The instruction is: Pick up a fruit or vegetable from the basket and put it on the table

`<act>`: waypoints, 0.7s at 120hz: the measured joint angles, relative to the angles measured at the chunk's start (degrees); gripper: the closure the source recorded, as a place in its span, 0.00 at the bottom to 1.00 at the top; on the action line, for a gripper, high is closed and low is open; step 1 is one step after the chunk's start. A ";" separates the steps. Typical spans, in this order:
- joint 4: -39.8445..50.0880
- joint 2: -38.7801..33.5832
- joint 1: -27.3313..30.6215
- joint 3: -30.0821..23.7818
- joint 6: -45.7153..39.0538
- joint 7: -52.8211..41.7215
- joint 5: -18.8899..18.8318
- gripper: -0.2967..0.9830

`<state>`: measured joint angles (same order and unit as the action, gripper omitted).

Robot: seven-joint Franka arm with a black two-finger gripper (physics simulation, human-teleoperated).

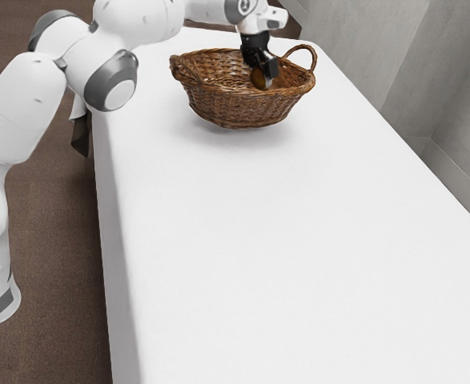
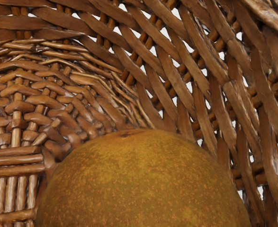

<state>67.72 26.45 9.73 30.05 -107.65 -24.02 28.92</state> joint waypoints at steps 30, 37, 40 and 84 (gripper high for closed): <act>-9.60 -4.38 -0.44 -0.38 13.02 2.41 -8.44 0.56; -11.51 -4.59 -2.38 -0.53 15.36 3.07 -9.70 0.55; -11.90 -4.75 -3.48 -0.56 16.18 3.36 -10.15 0.55; -12.52 -5.15 -16.73 -2.55 24.72 8.93 -12.65 0.55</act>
<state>55.21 21.30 -7.00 27.51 -82.93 -15.09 16.27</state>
